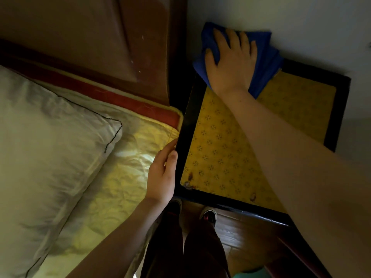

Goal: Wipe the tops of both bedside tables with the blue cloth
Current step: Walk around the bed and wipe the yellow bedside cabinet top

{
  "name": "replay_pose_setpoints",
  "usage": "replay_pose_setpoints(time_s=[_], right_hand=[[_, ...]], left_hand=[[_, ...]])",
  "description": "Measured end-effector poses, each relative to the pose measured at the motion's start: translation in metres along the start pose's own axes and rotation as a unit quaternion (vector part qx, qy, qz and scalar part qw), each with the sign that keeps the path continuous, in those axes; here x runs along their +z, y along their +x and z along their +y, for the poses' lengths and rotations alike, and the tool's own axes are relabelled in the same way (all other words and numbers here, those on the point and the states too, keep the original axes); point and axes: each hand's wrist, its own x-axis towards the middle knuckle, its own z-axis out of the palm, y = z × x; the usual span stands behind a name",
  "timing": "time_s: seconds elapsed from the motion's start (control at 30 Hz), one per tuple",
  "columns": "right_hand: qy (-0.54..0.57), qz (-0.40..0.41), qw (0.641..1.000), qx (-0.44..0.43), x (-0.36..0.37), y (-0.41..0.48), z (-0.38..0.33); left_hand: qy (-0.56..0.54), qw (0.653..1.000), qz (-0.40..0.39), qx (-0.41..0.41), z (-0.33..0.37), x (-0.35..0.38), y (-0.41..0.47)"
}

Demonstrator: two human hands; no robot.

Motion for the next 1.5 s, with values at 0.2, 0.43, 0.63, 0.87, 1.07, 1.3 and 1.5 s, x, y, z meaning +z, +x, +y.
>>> replay_pose_setpoints(time_s=[0.2, 0.43, 0.63, 0.87, 1.07, 1.3, 1.5], right_hand=[[0.000, 0.003, 1.000, 0.000, -0.004, -0.089, 0.010], [-0.030, -0.067, 0.997, 0.004, -0.011, -0.276, 0.026], [-0.029, -0.080, 0.996, -0.020, -0.010, -0.269, 0.035], [-0.004, -0.001, 0.999, 0.038, -0.007, -0.160, 0.049], [0.009, 0.041, 0.996, 0.078, -0.011, -0.060, 0.069], [0.010, 0.028, 0.999, 0.043, -0.013, -0.046, 0.078], [0.004, 0.009, 0.999, 0.039, -0.018, -0.165, 0.082]], left_hand=[[0.020, 1.000, 0.009, -0.011, -0.001, 0.000, 0.000], [0.020, 1.000, 0.019, -0.008, 0.010, 0.003, -0.006], [0.032, 0.999, 0.009, -0.022, 0.012, 0.004, -0.008], [0.031, 0.999, 0.018, -0.025, 0.009, 0.004, -0.006], [0.035, 0.999, 0.021, -0.019, 0.007, 0.005, -0.006], [0.047, 0.999, 0.021, 0.005, 0.004, 0.005, -0.007], [0.076, 0.997, 0.026, 0.011, 0.005, 0.005, -0.007]])
